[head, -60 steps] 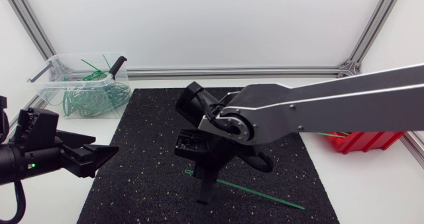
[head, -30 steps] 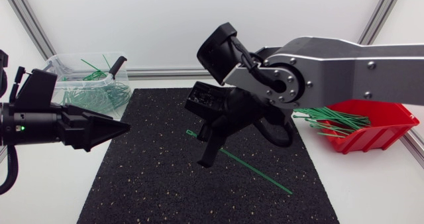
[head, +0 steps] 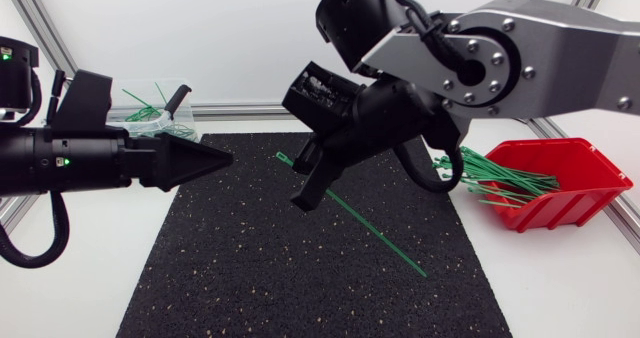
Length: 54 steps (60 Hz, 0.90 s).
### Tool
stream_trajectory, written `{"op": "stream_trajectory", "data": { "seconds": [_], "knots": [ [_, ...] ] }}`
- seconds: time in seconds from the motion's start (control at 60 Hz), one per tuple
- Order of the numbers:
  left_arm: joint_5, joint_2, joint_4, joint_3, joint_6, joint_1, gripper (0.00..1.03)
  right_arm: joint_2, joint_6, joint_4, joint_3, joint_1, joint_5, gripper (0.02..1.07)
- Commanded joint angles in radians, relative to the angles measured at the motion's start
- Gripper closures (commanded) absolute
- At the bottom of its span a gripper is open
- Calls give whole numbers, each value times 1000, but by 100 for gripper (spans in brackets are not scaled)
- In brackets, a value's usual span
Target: Take a green cable tie from the red box, thread the tail through the head to close it, then place it in the transparent bin on the left.
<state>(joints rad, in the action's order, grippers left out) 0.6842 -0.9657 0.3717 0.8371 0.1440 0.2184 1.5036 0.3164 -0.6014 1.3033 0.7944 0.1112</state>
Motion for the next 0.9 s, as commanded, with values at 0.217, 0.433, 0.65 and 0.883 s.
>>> {"op": "stream_trajectory", "data": {
  "seconds": [0.217, 0.433, 0.65, 0.883],
  "knots": [
    [12, -62, -200, 2, 160, 88, 17, -16, -71, 6, 71, -32, 53, 95],
    [14, -87, -341, -30, 239, 108, 20, -26, -103, 28, 85, -57, 76, 95],
    [14, -136, -405, -47, 279, 125, 21, -52, -137, 69, 93, -60, 79, 95],
    [20, -134, -412, -20, 319, 130, 21, -106, -169, 95, 79, -46, 77, 95]
  ]
}}
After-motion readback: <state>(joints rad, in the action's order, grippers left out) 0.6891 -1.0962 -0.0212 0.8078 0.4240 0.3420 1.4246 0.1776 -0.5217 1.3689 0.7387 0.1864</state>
